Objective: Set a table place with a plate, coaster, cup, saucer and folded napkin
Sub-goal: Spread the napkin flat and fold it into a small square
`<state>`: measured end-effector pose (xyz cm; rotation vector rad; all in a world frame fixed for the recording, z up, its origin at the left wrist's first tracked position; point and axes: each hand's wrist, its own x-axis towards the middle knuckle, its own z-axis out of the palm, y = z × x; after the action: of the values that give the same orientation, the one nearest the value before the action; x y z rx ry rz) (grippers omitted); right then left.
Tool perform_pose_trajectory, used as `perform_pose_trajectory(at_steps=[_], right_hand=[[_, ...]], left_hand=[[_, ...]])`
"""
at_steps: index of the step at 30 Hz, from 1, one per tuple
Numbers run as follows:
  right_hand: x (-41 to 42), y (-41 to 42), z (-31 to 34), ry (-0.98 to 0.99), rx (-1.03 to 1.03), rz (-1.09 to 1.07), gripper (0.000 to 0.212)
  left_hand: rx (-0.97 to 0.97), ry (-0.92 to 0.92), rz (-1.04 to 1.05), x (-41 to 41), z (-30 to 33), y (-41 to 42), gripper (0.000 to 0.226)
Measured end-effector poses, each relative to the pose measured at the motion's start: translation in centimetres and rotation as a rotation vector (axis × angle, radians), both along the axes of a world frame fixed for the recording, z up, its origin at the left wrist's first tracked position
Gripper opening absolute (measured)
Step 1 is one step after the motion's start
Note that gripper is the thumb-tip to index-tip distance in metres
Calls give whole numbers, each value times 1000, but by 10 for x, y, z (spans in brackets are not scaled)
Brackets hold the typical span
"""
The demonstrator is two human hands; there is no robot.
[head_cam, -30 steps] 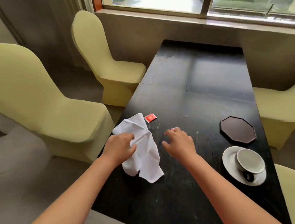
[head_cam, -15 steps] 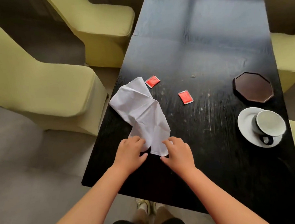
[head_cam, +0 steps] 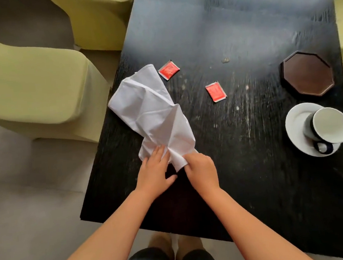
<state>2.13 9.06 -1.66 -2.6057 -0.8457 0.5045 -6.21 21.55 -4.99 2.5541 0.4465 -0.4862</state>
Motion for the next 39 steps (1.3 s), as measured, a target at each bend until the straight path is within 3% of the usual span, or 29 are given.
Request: perform_pose_trajectory(at_steps=[4, 6, 13, 17, 19, 21, 23, 32, 36, 39], right_hand=[[16, -2, 25, 127, 121, -76, 16], [27, 2, 46, 157, 194, -98, 21], [65, 18, 144, 117, 445, -29, 28], [92, 25, 205, 59, 464, -9, 26], [100, 28, 229, 38, 454, 33, 22], [103, 33, 250, -21, 447, 69, 14], [102, 37, 268, -99, 459, 105, 10], [82, 43, 343, -323, 413, 334, 17], [81, 25, 374, -339, 332, 436, 13], [84, 11, 391, -309, 336, 498, 11]], left_hand=[[-138, -102, 219, -3, 5, 5, 28], [-200, -93, 377, -1, 17, 13, 17], [-363, -233, 453, -5, 77, 47, 23], [-414, -379, 596, -6, 129, 72, 22], [-413, -421, 603, -2, 161, 79, 43], [-256, -410, 477, 0, 189, 83, 82], [-124, -379, 368, 6, 219, 79, 100], [-203, -856, 224, 42, 323, 16, 33], [-301, -988, 203, 45, 350, 12, 13], [-258, -1023, 80, 49, 365, 12, 9]])
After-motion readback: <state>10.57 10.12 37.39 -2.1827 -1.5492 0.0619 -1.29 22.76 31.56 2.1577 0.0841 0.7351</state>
